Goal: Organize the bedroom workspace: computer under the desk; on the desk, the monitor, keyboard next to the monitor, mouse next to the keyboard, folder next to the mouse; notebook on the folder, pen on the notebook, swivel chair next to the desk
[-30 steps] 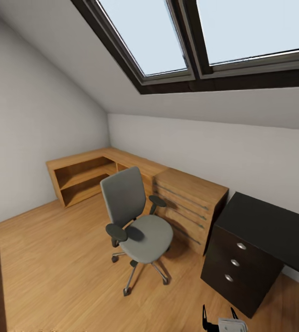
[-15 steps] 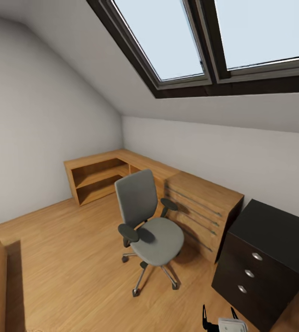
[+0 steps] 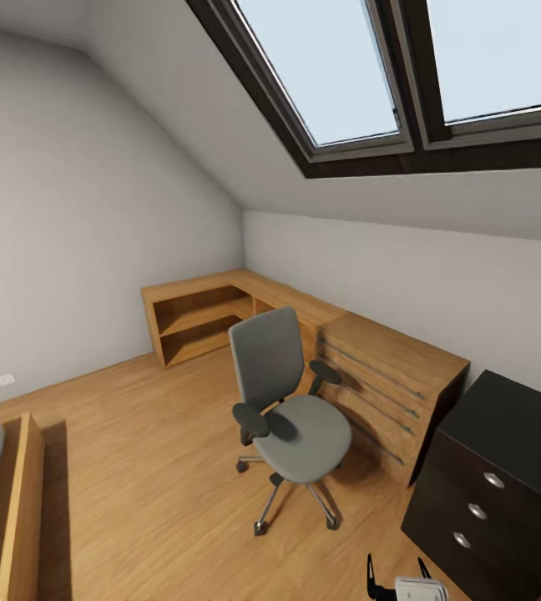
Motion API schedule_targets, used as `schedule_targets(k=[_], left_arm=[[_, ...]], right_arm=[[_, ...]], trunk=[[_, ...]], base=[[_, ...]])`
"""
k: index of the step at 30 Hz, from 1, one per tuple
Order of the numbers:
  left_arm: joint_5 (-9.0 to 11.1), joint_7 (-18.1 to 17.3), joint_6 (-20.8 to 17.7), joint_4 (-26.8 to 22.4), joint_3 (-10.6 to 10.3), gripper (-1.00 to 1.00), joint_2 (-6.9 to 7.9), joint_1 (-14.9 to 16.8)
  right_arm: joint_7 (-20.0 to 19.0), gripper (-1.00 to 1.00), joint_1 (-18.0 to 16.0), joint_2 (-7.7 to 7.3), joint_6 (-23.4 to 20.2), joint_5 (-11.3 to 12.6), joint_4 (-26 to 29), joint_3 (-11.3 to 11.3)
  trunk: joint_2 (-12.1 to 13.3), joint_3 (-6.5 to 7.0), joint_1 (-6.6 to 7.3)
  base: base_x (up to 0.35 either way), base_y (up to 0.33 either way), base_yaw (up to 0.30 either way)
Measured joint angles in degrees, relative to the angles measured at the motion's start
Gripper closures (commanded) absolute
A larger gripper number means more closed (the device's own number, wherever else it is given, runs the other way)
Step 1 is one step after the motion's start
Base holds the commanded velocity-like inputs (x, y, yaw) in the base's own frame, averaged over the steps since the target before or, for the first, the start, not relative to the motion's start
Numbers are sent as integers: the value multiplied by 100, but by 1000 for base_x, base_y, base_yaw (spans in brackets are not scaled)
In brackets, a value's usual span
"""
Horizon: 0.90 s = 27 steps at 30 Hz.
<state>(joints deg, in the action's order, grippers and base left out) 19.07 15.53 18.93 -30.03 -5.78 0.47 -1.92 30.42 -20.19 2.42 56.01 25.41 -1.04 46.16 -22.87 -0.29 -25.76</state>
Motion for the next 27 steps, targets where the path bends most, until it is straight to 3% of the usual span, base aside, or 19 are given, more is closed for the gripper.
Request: schedule_targets(k=[16, 27], left_arm=[[-2, 32, 5, 4, -4, -100, -6, 0], [-16, 26, 6, 30, -32, -100, -8, -2]], right_arm=[[-12, -100, 1, 0, -126, -1, -6, 7], [-15, -100, 3, 0, -177, -5, -7, 10]], trunk=[[1, -15, 1], [6, -69, 4]], base=[[9, 0, 207], [264, 0, 215]])
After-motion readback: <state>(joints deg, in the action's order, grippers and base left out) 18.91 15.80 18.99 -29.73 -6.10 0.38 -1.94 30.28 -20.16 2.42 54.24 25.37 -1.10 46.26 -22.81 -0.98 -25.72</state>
